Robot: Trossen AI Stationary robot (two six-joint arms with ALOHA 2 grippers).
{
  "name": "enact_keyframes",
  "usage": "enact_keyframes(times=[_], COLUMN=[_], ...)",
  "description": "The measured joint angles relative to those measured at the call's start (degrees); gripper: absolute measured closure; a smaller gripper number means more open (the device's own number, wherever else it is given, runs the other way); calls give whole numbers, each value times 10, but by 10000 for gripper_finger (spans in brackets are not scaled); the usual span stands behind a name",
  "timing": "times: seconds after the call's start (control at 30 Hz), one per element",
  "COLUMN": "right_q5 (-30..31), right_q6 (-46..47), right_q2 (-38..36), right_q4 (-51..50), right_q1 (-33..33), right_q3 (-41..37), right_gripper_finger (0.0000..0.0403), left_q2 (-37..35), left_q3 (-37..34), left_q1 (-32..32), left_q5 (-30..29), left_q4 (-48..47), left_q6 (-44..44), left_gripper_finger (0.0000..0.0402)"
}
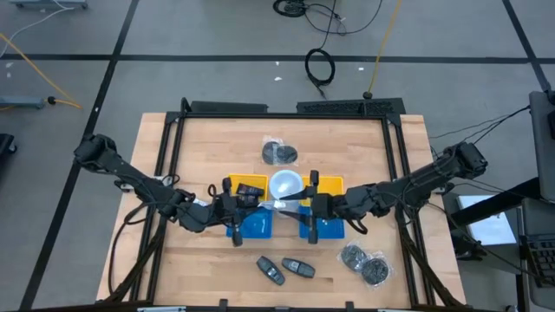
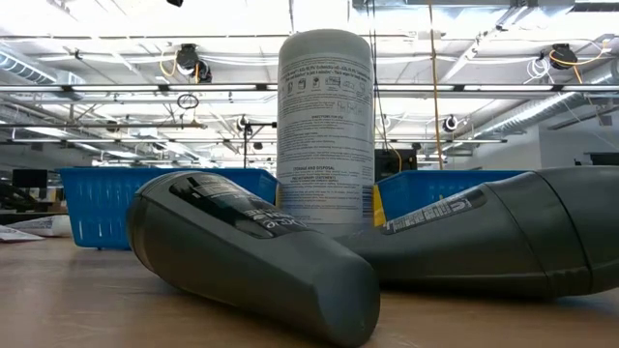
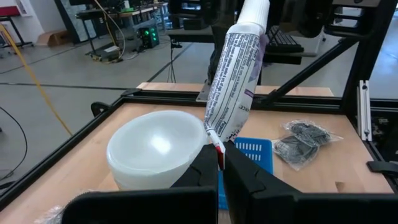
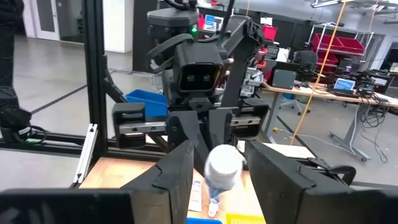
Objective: Pick & Place Travel size toiletries
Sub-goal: Put the toothpaste into the right blue bin
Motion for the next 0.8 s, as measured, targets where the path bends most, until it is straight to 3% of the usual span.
enact_keyframes(times=[0.5,0.8], right_q5=[-31,-31], right_q6=[13,11], right_q2=[23,21], right_q4=[15,24], right_q1=[-25,-25], right_q3=[0,0], right_gripper_finger=[267,342], left_q2=[0,0], left_q3=[0,0], left_q1=[0,0], left_q5=[0,0], left_q4=[-2,-5], left_q6=[2,3], left_gripper_finger=[401,401])
